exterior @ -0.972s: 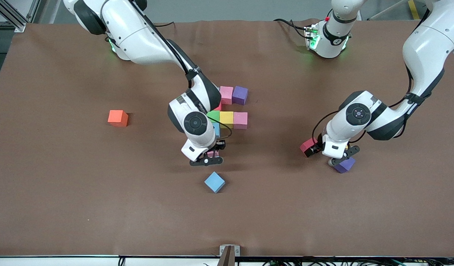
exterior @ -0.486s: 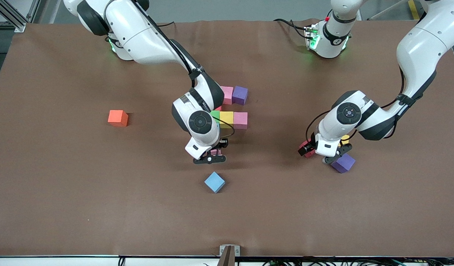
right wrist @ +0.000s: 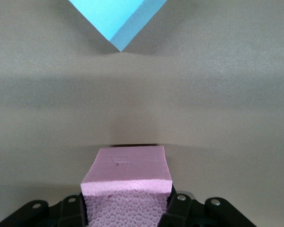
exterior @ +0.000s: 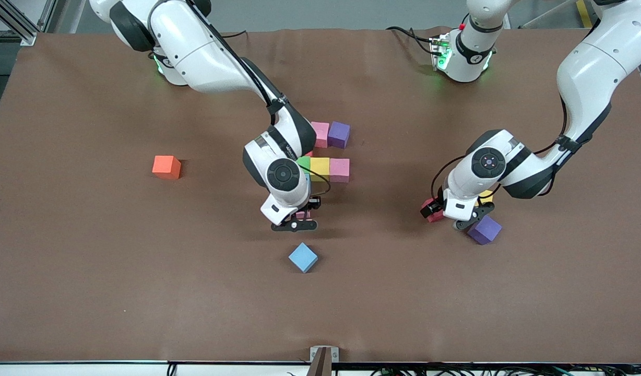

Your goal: Arrange 11 blocks into digit 3

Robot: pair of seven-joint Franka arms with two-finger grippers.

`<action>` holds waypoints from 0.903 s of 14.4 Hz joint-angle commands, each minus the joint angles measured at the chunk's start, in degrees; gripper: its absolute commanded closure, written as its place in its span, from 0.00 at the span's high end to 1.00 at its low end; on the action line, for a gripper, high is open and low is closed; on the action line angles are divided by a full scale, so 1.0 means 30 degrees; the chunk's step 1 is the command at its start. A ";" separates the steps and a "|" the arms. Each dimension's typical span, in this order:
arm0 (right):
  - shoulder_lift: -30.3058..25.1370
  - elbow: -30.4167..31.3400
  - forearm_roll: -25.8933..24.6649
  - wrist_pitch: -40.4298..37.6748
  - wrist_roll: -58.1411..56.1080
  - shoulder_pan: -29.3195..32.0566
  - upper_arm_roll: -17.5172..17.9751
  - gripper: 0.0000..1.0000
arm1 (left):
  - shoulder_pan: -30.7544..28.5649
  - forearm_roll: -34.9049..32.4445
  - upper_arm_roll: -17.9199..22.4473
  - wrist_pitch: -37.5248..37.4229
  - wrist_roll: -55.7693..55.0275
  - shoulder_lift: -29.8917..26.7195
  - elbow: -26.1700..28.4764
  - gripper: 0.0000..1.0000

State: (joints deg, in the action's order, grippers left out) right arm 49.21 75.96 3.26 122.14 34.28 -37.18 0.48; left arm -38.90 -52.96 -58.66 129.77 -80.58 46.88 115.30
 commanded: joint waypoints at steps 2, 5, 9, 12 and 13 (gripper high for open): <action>-0.0056 0.0286 -0.0033 0.0067 0.0760 -0.0145 -0.0103 0.01 | 0.0163 0.0192 0.0071 -0.0160 -0.0005 -0.0100 -0.0230 1.00; -0.0056 0.0315 -0.0062 0.0126 0.0761 -0.0233 -0.0161 0.01 | 0.0164 0.0046 0.0071 -0.0131 -0.0006 -0.0012 -0.0083 0.86; -0.0056 0.0636 -0.0092 0.0563 0.0819 -0.0350 -0.0161 0.01 | 0.0222 0.0045 0.0071 -0.0160 -0.0006 -0.0069 -0.0083 0.37; -0.0086 0.0872 -0.0092 0.0829 0.1171 -0.0409 -0.0161 0.01 | 0.0338 0.0278 0.0042 -0.0800 -0.0529 -0.0187 -0.0520 0.24; -0.0086 0.0872 -0.0092 0.0829 0.1171 -0.0409 -0.0161 0.01 | 0.0920 0.0309 0.0013 -0.1385 -0.1751 -0.0187 -0.1073 0.24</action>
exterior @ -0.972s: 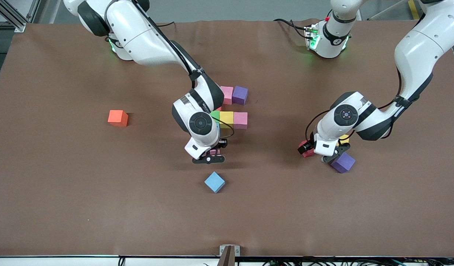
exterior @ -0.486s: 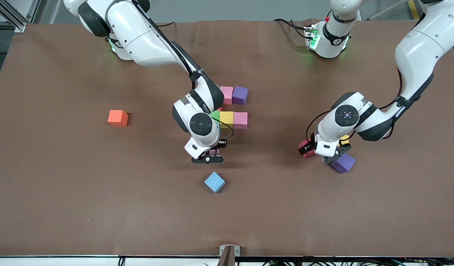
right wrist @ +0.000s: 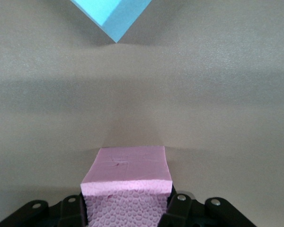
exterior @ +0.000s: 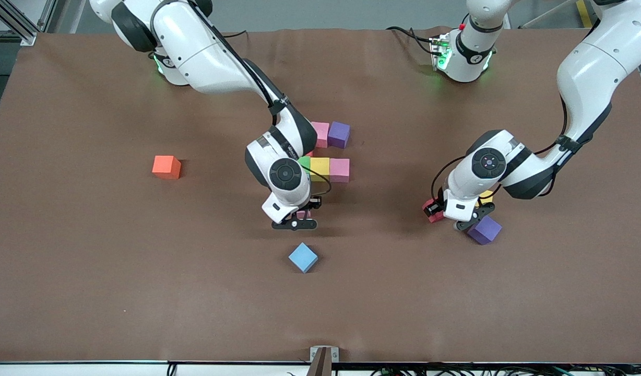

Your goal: Arrange 11 blocks into digit 3

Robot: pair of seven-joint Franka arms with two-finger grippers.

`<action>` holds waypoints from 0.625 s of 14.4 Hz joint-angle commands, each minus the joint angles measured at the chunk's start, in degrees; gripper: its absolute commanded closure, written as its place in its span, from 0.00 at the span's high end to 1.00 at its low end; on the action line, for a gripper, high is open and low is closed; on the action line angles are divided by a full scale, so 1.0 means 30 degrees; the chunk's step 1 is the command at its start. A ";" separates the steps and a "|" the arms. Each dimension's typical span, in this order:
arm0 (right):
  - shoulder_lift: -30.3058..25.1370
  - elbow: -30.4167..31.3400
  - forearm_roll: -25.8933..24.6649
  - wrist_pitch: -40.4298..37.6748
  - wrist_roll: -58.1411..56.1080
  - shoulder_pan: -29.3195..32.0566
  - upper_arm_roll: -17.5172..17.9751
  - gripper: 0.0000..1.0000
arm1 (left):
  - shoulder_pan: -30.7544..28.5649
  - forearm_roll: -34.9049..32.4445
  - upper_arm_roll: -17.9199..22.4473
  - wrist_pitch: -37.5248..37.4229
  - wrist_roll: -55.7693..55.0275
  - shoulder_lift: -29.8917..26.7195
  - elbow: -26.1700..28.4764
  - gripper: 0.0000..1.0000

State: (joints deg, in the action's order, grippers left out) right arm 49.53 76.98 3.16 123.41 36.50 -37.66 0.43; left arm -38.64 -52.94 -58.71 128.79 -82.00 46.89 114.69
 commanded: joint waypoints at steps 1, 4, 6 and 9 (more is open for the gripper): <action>-0.0191 0.0530 -0.0059 0.0406 0.0431 -0.0278 -0.0144 0.01 | 0.1389 0.0507 0.0031 -0.1557 -0.2740 -0.0189 -0.1455 0.24; -0.0220 0.0559 -0.0088 0.0347 0.0460 -0.0278 -0.0144 0.01 | 0.2854 0.1326 0.0060 -0.1971 -0.6140 -0.0160 -0.2775 0.24; -0.0249 0.0560 -0.0088 0.0260 0.0460 -0.0249 -0.0144 0.01 | 0.3762 0.1651 0.0089 -0.1943 -0.8688 -0.0073 -0.3537 0.24; -0.0279 0.0560 -0.0059 0.0201 0.0460 -0.0249 -0.0144 0.01 | 0.5459 0.1710 0.0584 -0.1943 -1.3195 0.0016 -0.4621 0.24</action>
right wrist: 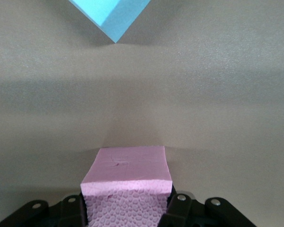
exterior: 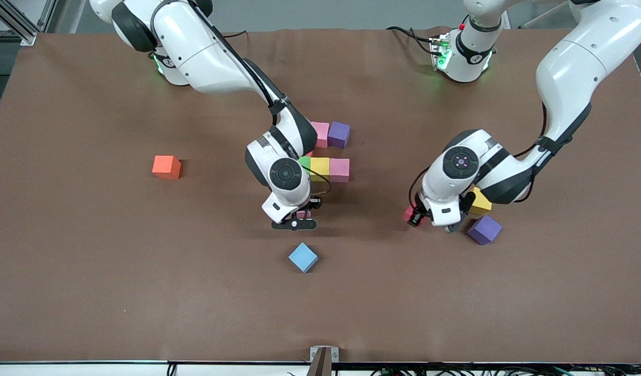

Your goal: Arrange 11 blocks into digit 3

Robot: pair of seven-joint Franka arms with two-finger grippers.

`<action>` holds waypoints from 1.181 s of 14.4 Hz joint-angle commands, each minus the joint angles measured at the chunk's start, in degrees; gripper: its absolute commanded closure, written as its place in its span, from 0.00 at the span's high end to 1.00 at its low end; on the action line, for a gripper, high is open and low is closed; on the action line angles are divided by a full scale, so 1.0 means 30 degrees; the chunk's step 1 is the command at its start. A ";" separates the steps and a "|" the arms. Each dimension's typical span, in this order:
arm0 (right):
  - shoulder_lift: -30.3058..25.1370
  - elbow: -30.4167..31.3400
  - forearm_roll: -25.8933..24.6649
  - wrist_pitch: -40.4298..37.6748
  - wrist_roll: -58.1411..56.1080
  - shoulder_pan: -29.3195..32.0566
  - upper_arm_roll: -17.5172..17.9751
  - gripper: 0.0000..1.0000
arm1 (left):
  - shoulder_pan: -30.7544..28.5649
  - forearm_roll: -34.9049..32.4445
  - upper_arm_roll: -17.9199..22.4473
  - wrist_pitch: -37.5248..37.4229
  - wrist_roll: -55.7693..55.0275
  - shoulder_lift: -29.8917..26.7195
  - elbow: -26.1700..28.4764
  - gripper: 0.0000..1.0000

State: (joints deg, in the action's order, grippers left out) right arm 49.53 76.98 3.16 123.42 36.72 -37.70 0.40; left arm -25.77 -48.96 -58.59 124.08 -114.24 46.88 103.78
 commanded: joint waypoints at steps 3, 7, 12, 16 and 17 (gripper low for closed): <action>-0.0278 0.0560 -0.0059 0.0140 0.0708 -0.0236 -0.0135 0.01 | 0.3133 0.0674 0.1595 -0.0286 -0.6967 0.0046 -0.1983 0.24; -0.0308 0.0560 -0.0059 0.0111 0.0739 -0.0207 -0.0135 0.01 | 0.5331 0.2223 0.2622 -0.0198 -0.8763 0.0046 -0.3068 0.24; -0.0308 0.0560 -0.0117 -0.0065 0.0505 -0.0178 -0.0164 0.01 | 0.6479 0.2521 0.3123 -0.0169 -1.0320 0.0075 -0.4125 0.24; -0.0337 0.0560 -0.0381 -0.0298 0.0301 -0.0119 -0.0164 0.01 | 0.6626 0.3224 0.3152 -0.0168 -1.0349 0.0046 -0.4184 0.24; -0.0308 0.0560 -0.0381 -0.0387 0.0154 -0.0119 -0.0164 0.01 | 0.6655 0.3253 0.3152 -0.0168 -1.0349 0.0046 -0.4184 0.24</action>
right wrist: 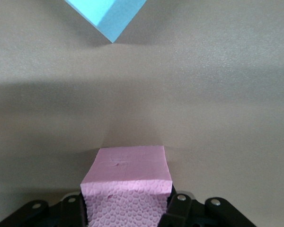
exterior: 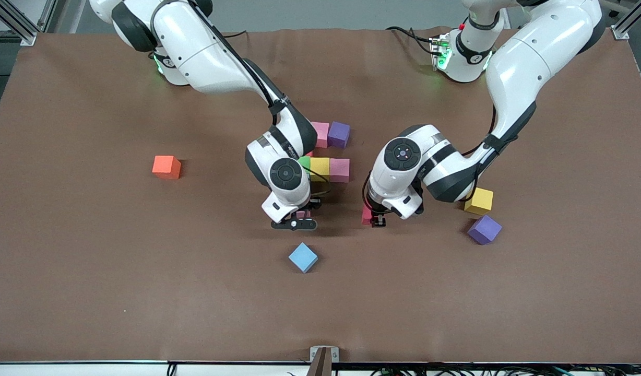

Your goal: Arrange 11 blocks into digit 3

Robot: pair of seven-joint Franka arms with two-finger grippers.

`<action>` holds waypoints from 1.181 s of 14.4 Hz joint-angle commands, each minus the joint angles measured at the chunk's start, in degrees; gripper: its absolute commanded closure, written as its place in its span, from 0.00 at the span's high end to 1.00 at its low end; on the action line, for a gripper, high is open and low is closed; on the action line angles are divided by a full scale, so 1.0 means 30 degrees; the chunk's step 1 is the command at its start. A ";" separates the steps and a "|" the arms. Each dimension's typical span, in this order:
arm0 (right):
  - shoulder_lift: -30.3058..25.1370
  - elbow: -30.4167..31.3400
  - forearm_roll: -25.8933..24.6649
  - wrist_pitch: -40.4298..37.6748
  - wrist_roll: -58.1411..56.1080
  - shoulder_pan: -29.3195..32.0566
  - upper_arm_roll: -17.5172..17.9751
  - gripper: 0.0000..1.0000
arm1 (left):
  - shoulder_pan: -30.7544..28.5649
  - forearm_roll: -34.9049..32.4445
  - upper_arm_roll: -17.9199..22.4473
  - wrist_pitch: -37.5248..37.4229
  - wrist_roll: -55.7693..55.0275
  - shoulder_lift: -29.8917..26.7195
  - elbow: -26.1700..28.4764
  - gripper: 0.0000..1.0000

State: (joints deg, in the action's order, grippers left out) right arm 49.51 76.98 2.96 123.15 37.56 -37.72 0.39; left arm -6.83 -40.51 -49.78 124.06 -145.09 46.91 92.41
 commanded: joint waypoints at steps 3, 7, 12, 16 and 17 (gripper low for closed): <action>-0.0332 0.0562 -0.0313 -0.0299 -0.0011 -0.0141 -0.0160 0.02 | 0.0577 0.0495 0.0363 -0.0163 -0.0065 0.0036 -0.0422 0.24; -0.0303 0.0562 -0.0313 -0.0269 0.0339 -0.0171 -0.0160 0.02 | 0.0577 0.0465 0.0364 -0.0134 -0.0036 0.0035 -0.0393 0.24; -0.0303 0.0591 -0.0313 -0.0328 0.0516 -0.0200 -0.0160 0.02 | 0.0577 0.0465 0.0364 -0.0134 -0.0036 -0.0023 -0.0422 0.24; -0.0303 0.0591 -0.0313 -0.0328 0.0545 -0.0200 -0.0160 0.02 | 0.0577 0.0465 0.0364 -0.0134 -0.0036 -0.0023 -0.0422 0.24; -0.0303 0.0591 -0.0313 -0.0328 0.0545 -0.0200 -0.0131 0.02 | 0.0577 0.0465 0.0364 -0.0134 -0.0036 -0.0023 -0.0422 0.24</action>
State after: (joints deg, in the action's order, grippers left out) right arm 49.50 76.97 2.86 122.84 37.78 -37.72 0.39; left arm -5.91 -40.22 -49.20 124.07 -145.11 46.92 92.13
